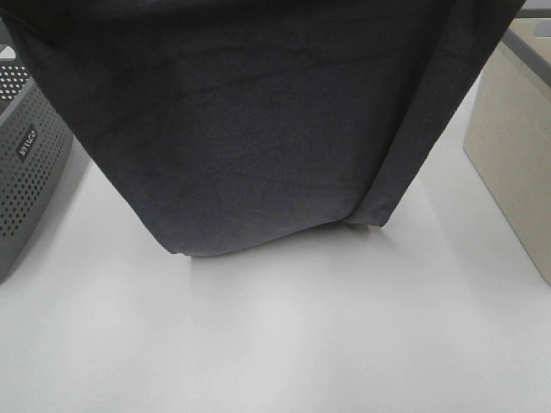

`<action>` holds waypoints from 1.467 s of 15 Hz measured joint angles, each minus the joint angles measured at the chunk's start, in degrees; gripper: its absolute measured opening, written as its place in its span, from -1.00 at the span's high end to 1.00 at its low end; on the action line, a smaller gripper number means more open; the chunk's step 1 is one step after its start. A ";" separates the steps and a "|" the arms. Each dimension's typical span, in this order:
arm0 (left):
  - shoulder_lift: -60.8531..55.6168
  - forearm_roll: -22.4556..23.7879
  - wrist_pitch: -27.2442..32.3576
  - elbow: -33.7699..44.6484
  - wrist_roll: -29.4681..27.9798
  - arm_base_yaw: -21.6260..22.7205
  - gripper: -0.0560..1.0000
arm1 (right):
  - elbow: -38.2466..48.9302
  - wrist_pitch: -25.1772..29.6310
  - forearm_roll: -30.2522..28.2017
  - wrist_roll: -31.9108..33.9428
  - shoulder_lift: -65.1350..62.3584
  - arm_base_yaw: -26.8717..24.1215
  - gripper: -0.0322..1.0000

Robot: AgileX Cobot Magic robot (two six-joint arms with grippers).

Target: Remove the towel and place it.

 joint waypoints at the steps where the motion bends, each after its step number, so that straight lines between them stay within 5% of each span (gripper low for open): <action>1: 0.00 0.11 -0.11 -0.69 0.00 0.00 0.89 | -0.23 -0.17 -0.17 0.00 -0.11 0.00 0.91; 6: 0.00 0.34 -0.11 -1.03 0.00 0.00 0.89 | -0.29 -1.09 -1.26 -0.11 -0.11 0.00 0.91; 8: 0.34 6.42 -5.79 -2.92 0.00 -0.06 0.89 | -1.89 -11.92 -2.86 -1.95 1.55 0.11 0.91; 12: 6.99 13.35 -5.44 -17.13 3.90 0.34 0.89 | -16.73 -15.13 -6.59 -2.98 12.26 0.17 0.91; 18: 22.98 8.14 -6.82 -40.39 10.20 10.03 0.89 | -39.88 -16.79 -8.71 -3.55 28.59 0.11 0.91; 22: 29.68 7.39 -14.73 -50.31 12.09 11.57 0.89 | -51.22 -23.84 -10.43 -3.55 34.89 0.11 0.91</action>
